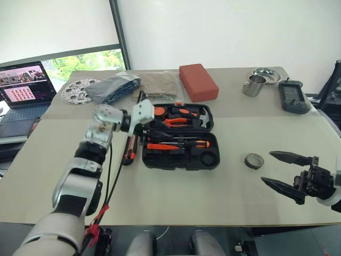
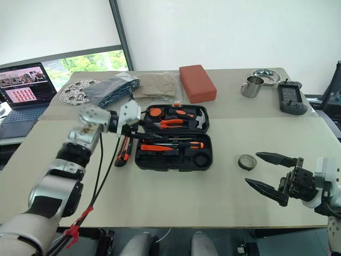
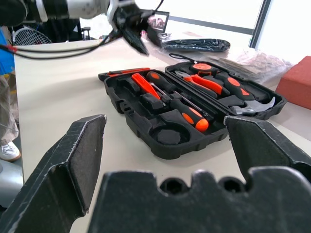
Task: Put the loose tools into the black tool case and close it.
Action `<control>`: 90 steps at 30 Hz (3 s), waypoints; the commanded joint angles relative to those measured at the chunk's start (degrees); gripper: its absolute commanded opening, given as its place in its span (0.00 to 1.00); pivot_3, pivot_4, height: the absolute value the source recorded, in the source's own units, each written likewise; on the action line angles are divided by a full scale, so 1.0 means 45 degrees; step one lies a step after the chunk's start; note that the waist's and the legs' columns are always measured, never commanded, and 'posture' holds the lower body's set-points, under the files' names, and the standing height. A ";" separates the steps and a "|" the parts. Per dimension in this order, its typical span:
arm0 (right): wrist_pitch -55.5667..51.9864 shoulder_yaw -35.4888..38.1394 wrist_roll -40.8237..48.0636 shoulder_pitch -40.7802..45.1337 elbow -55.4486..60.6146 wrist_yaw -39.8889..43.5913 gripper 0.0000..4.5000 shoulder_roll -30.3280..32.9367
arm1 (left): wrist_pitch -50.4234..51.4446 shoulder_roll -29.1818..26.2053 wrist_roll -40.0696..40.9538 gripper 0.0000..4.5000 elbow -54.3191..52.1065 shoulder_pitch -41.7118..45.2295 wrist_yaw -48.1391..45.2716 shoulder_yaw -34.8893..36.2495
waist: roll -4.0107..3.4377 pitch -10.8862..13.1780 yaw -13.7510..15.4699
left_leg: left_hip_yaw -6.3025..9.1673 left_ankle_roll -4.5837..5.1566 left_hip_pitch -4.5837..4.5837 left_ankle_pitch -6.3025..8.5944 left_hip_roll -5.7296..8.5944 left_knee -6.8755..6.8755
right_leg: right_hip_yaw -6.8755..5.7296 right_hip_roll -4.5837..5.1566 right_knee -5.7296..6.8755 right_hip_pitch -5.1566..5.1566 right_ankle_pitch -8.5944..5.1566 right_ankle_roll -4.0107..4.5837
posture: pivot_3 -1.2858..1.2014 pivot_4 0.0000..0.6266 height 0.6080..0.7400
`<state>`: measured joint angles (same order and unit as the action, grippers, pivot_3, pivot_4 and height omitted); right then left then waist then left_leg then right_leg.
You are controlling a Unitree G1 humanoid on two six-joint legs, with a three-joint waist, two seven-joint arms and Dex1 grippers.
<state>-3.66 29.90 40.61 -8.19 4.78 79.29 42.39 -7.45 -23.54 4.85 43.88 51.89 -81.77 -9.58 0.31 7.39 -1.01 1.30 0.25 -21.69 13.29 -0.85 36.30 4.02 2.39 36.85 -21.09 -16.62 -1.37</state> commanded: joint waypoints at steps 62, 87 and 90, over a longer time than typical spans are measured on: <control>-0.0887 -0.0545 0.0647 0.1037 0.0761 -0.0051 1.00 0.0142 | 1.1251 -0.0113 0.1187 0.98 -1.2969 -0.8604 1.3346 0.4053 | 0.0016 0.0009 0.0063 | 0.0056 -0.0015 0.0135 -0.0005 -0.0015 -0.0008 | 0.0005 0.0044 -0.0038 0.0165 -0.0009 -0.0009 | 0.52 0.24 0.75; -0.1082 -0.0419 0.0637 0.0617 0.1379 -0.0472 1.00 0.0127 | 1.0520 0.0725 0.1677 0.98 -1.1001 -0.8769 1.3244 0.3608 | 0.0033 0.0019 0.0041 | 0.0049 -0.0016 0.0130 -0.0005 -0.0012 -0.0017 | 0.0008 0.0045 -0.0049 0.0163 -0.0023 -0.0033 | 0.52 0.24 0.75; -0.1057 -0.0443 0.0618 0.0626 0.1365 -0.0485 1.00 0.0116 | 1.0519 0.0702 0.1615 0.98 -1.1022 -0.8823 1.3295 0.3536 | 0.0033 0.0019 0.0040 | 0.0050 -0.0017 0.0130 -0.0005 -0.0012 -0.0017 | 0.0010 0.0045 -0.0051 0.0163 -0.0025 -0.0036 | 0.52 0.24 0.75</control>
<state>-8.32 26.51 41.92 -5.50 9.17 77.23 42.33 40.73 -19.97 12.24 -5.78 12.77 -22.05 6.49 0.46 7.48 -0.83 1.52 0.18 -21.11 13.27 -0.90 36.22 4.07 2.59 36.62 -20.35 -16.73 -1.53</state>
